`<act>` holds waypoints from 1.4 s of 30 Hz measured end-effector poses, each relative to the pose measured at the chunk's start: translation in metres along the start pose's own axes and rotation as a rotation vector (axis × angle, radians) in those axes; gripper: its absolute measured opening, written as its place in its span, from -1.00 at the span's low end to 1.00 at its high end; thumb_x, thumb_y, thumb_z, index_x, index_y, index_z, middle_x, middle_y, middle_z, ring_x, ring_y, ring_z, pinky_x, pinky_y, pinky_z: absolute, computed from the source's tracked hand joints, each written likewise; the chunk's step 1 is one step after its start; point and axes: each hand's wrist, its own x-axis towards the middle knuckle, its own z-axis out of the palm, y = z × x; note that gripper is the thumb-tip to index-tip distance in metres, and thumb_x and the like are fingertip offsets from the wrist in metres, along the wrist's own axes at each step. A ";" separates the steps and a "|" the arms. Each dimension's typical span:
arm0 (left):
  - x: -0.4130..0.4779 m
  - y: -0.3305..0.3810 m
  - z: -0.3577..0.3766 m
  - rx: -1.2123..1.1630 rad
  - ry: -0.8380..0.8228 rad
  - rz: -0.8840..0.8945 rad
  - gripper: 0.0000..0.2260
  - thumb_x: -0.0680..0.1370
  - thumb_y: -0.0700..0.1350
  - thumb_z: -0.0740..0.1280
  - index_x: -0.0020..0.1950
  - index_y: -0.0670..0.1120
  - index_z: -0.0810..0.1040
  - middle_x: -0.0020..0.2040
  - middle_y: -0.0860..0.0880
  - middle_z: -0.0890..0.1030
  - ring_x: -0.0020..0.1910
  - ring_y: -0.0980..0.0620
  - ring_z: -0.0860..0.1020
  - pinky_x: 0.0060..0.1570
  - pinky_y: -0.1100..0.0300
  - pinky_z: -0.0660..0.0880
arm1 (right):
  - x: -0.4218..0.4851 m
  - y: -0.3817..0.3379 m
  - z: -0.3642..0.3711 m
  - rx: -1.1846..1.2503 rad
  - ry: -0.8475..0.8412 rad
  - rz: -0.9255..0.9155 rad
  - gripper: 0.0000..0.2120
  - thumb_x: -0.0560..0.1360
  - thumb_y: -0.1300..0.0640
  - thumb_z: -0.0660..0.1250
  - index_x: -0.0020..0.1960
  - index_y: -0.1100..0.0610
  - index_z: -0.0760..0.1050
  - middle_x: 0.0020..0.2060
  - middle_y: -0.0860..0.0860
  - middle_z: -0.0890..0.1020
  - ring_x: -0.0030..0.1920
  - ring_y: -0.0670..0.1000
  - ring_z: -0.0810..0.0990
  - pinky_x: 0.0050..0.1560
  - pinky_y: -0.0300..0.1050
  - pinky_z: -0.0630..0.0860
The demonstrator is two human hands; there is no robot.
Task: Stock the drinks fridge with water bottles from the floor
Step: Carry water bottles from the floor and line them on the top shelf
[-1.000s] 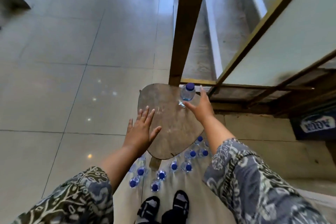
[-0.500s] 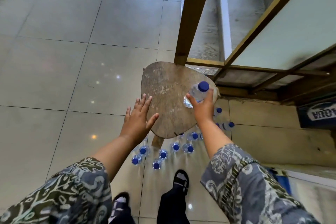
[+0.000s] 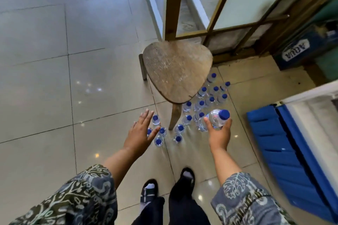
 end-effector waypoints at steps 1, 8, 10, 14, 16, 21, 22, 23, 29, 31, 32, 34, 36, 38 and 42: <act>-0.005 -0.007 0.009 -0.007 -0.018 -0.008 -0.40 0.57 0.16 0.15 0.55 0.06 0.01 0.56 0.07 0.03 0.54 0.07 0.02 0.46 0.11 0.05 | -0.007 0.013 -0.001 0.005 0.000 0.028 -0.46 0.36 0.07 0.51 0.22 0.13 0.32 0.04 -0.01 0.54 0.10 0.05 0.56 0.10 -0.19 0.40; 0.003 -0.037 0.127 -0.206 -0.159 -0.073 -0.40 0.54 0.09 0.28 0.52 0.04 0.13 0.51 0.02 0.24 0.43 0.06 0.30 0.31 0.21 0.28 | -0.016 0.129 0.003 0.003 -0.005 0.096 -0.50 0.37 0.10 0.50 0.20 0.08 0.33 0.02 -0.01 0.55 0.05 -0.01 0.55 0.04 -0.27 0.39; 0.026 -0.049 0.178 -0.325 -0.141 -0.148 -0.38 0.51 0.04 0.35 0.51 -0.01 0.18 0.47 -0.03 0.30 0.42 0.02 0.31 0.34 0.17 0.27 | -0.002 0.175 0.013 0.008 0.017 0.088 -0.50 0.36 0.13 0.50 0.20 0.13 0.35 0.01 0.00 0.55 0.04 0.00 0.55 -0.05 -0.47 0.37; 0.080 -0.080 0.282 -0.509 -0.096 -0.270 -0.30 0.44 0.00 0.45 0.49 -0.01 0.20 0.48 -0.03 0.29 0.44 -0.04 0.29 0.40 0.00 0.29 | 0.033 0.270 0.039 0.036 0.016 0.076 -0.45 0.35 0.13 0.52 0.25 0.08 0.34 0.04 -0.02 0.57 0.02 -0.06 0.56 -0.06 -0.50 0.41; 0.109 -0.097 0.332 -0.538 -0.060 -0.297 -0.25 0.41 -0.06 0.49 0.50 -0.04 0.18 0.49 -0.05 0.27 0.44 -0.03 0.27 0.38 0.12 0.24 | 0.051 0.316 0.054 0.040 0.019 0.063 -0.43 0.35 0.11 0.52 0.26 0.06 0.35 0.04 -0.05 0.59 0.02 -0.11 0.58 -0.02 -0.45 0.45; 0.159 -0.127 0.399 -0.552 0.032 -0.316 -0.17 0.31 -0.11 0.57 0.47 -0.10 0.21 0.42 -0.04 0.36 0.37 0.00 0.37 0.23 0.27 0.27 | 0.086 0.382 0.079 0.007 0.066 0.046 -0.41 0.32 0.08 0.54 0.25 0.09 0.36 0.01 -0.05 0.59 -0.01 -0.07 0.58 0.09 -0.09 0.53; 0.168 -0.135 0.412 -0.564 0.054 -0.321 -0.18 0.29 -0.10 0.58 0.45 -0.09 0.26 0.37 -0.03 0.41 0.32 0.01 0.42 0.20 0.26 0.32 | 0.095 0.396 0.084 0.003 0.072 0.043 -0.42 0.32 0.09 0.55 0.24 0.08 0.36 0.01 -0.05 0.59 -0.01 -0.08 0.58 0.11 -0.04 0.54; 0.174 -0.139 0.422 -0.568 0.080 -0.321 -0.24 0.28 -0.11 0.59 0.40 -0.08 0.31 0.30 -0.01 0.47 0.25 0.01 0.47 0.15 0.24 0.37 | 0.101 0.407 0.087 0.002 0.082 0.044 -0.42 0.32 0.09 0.55 0.24 0.07 0.36 0.01 -0.05 0.59 -0.01 -0.07 0.58 0.12 0.00 0.54; 0.161 -0.130 0.415 -0.536 0.084 -0.256 -0.52 0.32 -0.15 0.55 0.15 -0.04 0.43 0.03 0.00 0.57 -0.02 0.00 0.55 -0.04 0.16 0.47 | 0.102 0.397 0.074 0.028 0.094 0.022 -0.41 0.32 0.09 0.54 0.25 0.07 0.35 0.06 -0.01 0.59 0.05 -0.01 0.59 0.14 -0.01 0.53; 0.140 -0.114 0.390 -0.509 0.061 -0.243 -0.54 0.34 -0.10 0.55 0.15 -0.03 0.43 0.01 0.02 0.56 -0.03 0.01 0.53 -0.03 0.14 0.48 | 0.090 0.369 0.056 0.038 0.076 0.020 -0.44 0.34 0.10 0.53 0.24 0.03 0.35 0.06 -0.02 0.59 0.04 -0.04 0.59 0.08 -0.18 0.51; 0.125 -0.100 0.371 -0.498 0.061 -0.238 -0.56 0.35 -0.07 0.54 0.14 -0.02 0.43 0.00 0.04 0.56 -0.04 0.02 0.52 -0.03 0.14 0.47 | 0.082 0.347 0.044 0.056 0.065 0.021 -0.45 0.34 0.11 0.52 0.24 0.02 0.35 0.06 -0.04 0.59 0.02 -0.05 0.58 0.03 -0.29 0.49; 0.096 -0.066 0.330 -0.497 0.050 -0.222 -0.58 0.36 -0.03 0.52 0.12 0.01 0.43 -0.02 0.06 0.57 -0.05 0.02 0.53 -0.07 0.16 0.44 | 0.064 0.296 0.019 0.087 0.065 0.033 -0.44 0.34 0.12 0.52 0.25 0.04 0.35 0.04 -0.05 0.58 0.00 -0.08 0.57 -0.05 -0.47 0.42; 0.068 -0.025 0.285 -0.528 0.025 -0.190 -0.60 0.37 -0.05 0.51 0.11 0.03 0.42 0.00 0.05 0.56 -0.04 0.04 0.53 -0.08 0.20 0.40 | 0.043 0.240 -0.007 0.101 0.060 0.017 -0.44 0.34 0.09 0.53 0.24 0.04 0.35 0.05 -0.04 0.58 0.00 -0.09 0.56 -0.07 -0.54 0.39; 0.037 0.022 0.231 -0.588 0.001 -0.150 -0.59 0.37 -0.08 0.52 0.11 0.04 0.41 0.04 0.02 0.55 0.00 0.06 0.53 -0.04 0.23 0.41 | 0.018 0.175 -0.042 0.132 0.042 -0.005 -0.47 0.34 0.09 0.52 0.22 0.05 0.36 0.05 -0.01 0.59 0.00 -0.18 0.57 -0.01 -0.51 0.42; -0.021 0.113 0.125 -0.622 -0.071 0.030 -0.57 0.35 -0.11 0.53 0.12 0.09 0.44 0.05 0.03 0.56 0.02 0.11 0.54 0.08 0.22 0.49 | -0.035 0.059 -0.115 0.149 0.040 -0.076 -0.48 0.37 0.14 0.50 0.25 0.13 0.36 0.03 -0.02 0.59 -0.03 -0.35 0.55 -0.05 -0.56 0.40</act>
